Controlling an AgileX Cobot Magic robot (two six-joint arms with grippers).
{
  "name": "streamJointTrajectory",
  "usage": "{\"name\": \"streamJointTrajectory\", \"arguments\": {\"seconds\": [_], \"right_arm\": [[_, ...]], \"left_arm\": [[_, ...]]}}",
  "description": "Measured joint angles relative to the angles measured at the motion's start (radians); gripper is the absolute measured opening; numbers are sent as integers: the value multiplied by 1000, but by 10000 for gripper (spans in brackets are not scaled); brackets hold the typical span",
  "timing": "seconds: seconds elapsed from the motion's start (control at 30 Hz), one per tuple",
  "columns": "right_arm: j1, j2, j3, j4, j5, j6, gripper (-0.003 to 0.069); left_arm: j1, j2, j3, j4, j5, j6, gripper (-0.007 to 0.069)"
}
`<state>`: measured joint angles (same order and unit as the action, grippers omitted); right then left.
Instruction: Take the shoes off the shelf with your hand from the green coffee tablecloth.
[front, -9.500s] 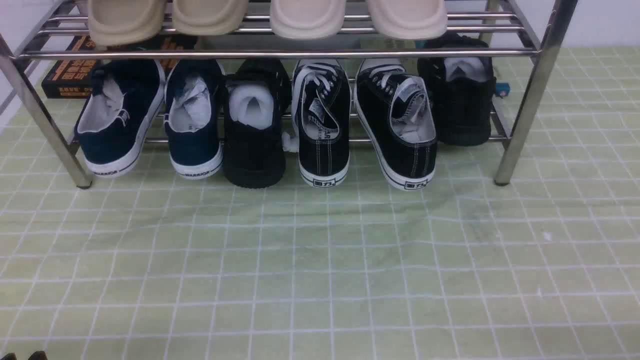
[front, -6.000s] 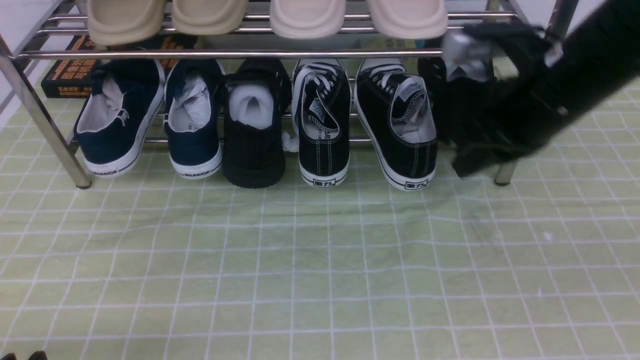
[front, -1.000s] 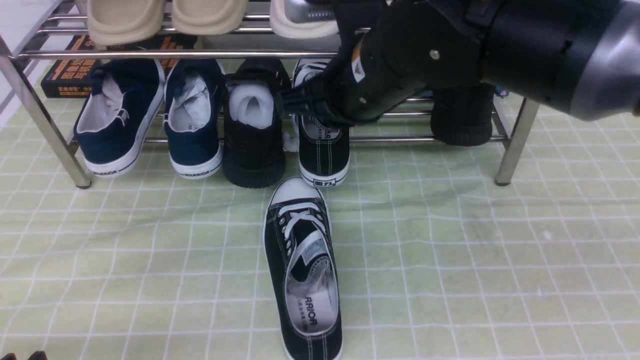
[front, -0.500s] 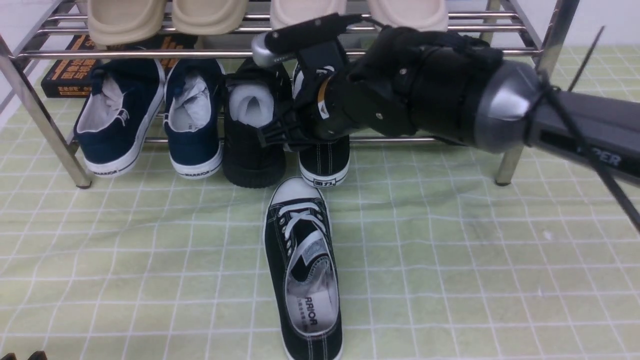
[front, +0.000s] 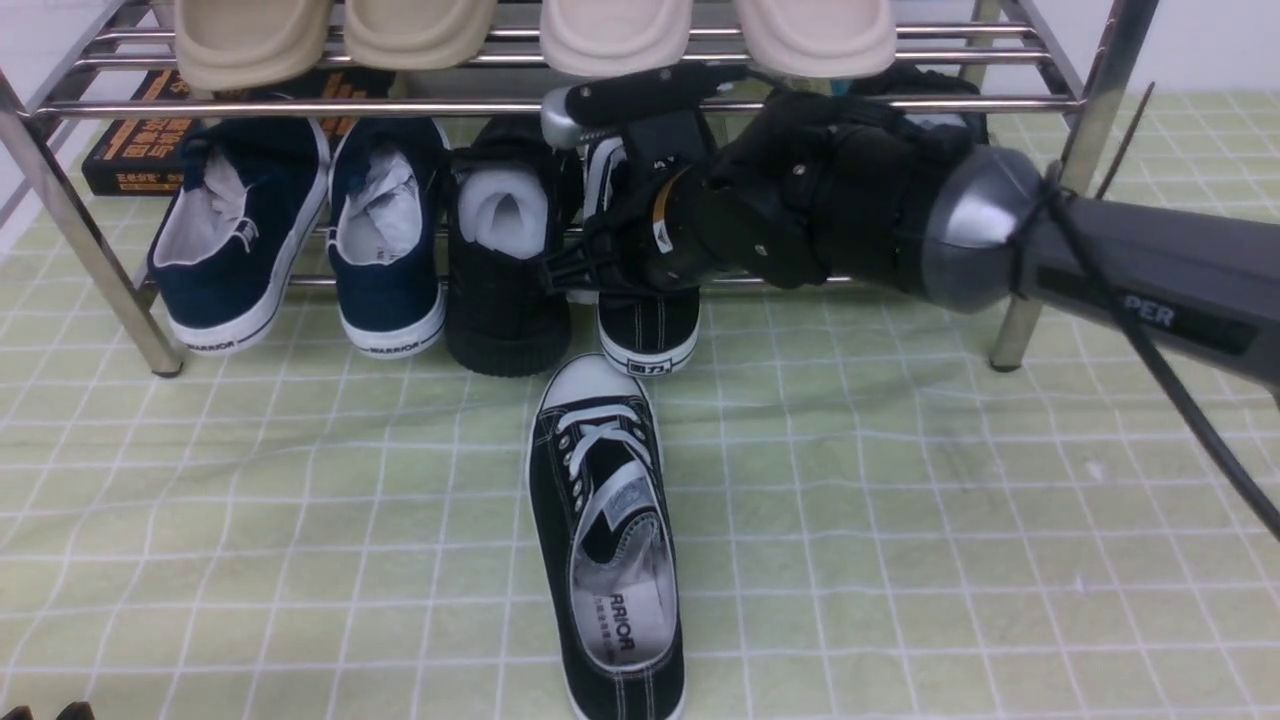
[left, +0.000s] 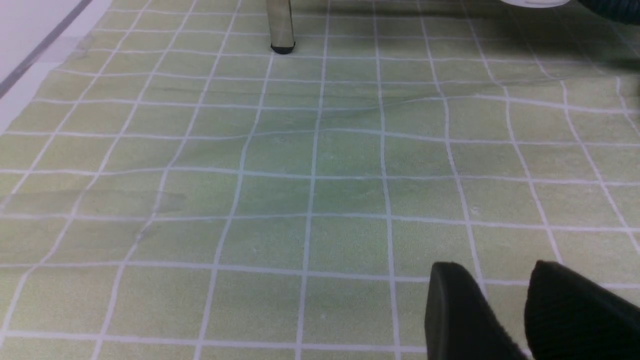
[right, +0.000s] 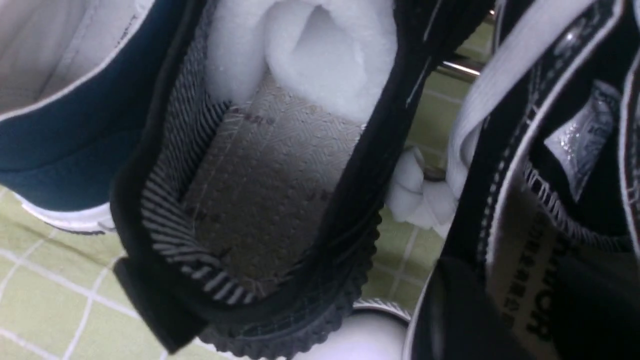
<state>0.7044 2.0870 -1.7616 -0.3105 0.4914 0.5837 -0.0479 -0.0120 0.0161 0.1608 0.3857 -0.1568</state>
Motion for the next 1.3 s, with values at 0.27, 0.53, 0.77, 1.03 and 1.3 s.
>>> {"name": "streamJointTrajectory", "arguments": {"seconds": [0.27, 0.53, 0.77, 1.03, 1.3], "right_arm": [[1, -92, 3, 1, 174, -23, 5], [5, -344, 3, 122, 567, -177, 5], [5, -456, 96, 189, 744, -268, 5], [6, -445, 279, 310, 584, -436, 8], [44, -440, 235, 299, 556, -557, 10]], "left_arm": [[0, 0, 0, 0, 0, 0, 239], [0, 0, 0, 0, 0, 0, 239], [0, 0, 0, 0, 0, 0, 239], [0, 0, 0, 0, 0, 0, 239], [0, 0, 0, 0, 0, 0, 239]]}}
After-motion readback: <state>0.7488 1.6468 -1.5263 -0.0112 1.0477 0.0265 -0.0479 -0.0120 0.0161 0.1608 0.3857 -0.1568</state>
